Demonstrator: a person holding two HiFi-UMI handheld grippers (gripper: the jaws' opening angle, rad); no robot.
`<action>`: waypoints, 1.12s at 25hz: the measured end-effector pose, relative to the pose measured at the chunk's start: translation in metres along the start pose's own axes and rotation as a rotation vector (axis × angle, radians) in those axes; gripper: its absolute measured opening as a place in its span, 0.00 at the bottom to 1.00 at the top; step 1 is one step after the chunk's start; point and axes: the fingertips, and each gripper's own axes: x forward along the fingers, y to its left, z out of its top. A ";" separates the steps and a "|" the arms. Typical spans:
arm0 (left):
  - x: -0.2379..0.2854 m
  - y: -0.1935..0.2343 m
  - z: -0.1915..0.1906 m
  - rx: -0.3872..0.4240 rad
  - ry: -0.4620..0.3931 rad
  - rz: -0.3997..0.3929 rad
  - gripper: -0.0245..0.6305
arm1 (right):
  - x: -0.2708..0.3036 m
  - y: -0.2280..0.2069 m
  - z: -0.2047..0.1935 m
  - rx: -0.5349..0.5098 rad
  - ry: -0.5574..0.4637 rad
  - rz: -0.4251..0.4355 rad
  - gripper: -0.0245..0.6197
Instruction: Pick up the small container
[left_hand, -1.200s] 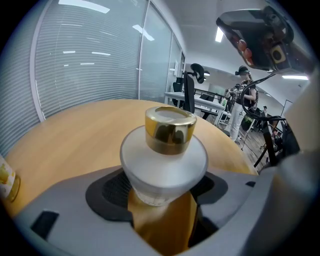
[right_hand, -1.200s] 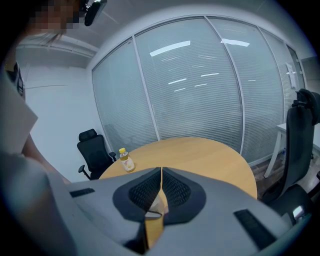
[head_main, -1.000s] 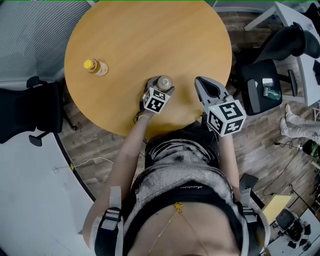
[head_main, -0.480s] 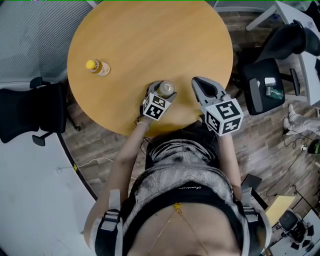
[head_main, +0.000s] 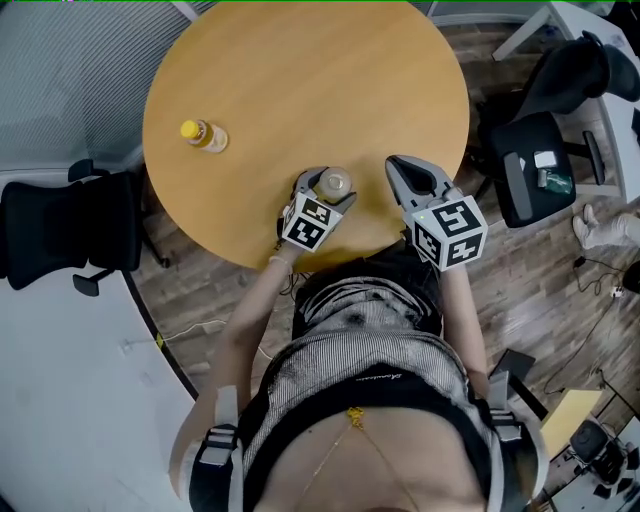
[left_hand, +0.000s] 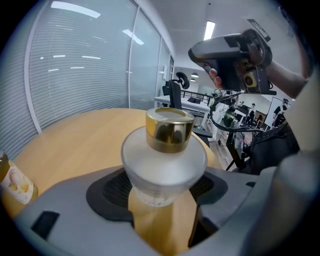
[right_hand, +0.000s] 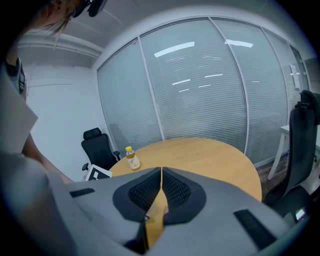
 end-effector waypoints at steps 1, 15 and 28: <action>-0.004 0.000 0.000 -0.009 0.006 0.003 0.57 | 0.000 0.001 0.000 0.000 -0.001 -0.002 0.07; -0.069 -0.011 0.017 -0.071 0.048 -0.028 0.57 | 0.002 0.020 0.000 0.001 -0.029 -0.016 0.07; -0.130 0.005 0.050 -0.102 0.037 -0.053 0.57 | 0.020 0.040 0.007 -0.016 -0.038 0.015 0.07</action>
